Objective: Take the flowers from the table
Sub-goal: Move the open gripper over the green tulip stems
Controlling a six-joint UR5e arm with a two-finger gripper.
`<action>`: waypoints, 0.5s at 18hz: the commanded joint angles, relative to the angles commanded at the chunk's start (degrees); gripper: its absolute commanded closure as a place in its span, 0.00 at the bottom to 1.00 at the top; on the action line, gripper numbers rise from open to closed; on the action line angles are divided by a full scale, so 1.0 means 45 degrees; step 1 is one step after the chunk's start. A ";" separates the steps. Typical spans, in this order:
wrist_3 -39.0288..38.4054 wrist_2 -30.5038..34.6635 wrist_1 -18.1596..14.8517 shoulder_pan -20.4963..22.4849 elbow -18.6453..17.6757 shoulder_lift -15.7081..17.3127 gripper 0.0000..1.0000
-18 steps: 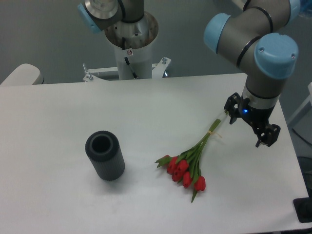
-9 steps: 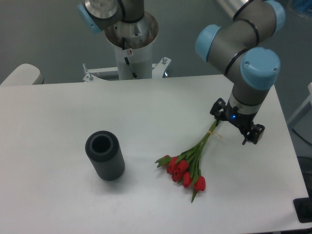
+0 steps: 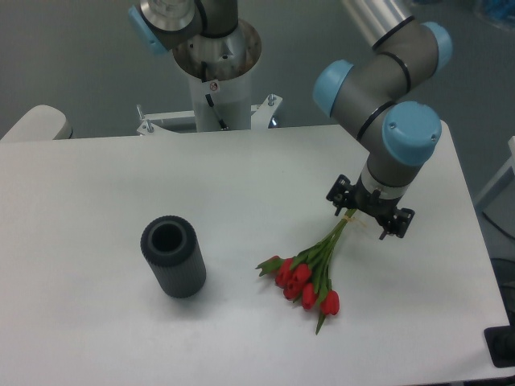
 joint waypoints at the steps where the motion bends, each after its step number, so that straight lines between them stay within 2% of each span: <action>1: -0.0019 0.0000 0.0158 -0.0077 -0.0098 -0.0020 0.00; 6: -0.0039 0.0000 0.0784 -0.0351 -0.0878 -0.0156 0.00; 9: 0.0000 0.0039 0.2517 -0.0527 -0.1718 -0.0273 0.00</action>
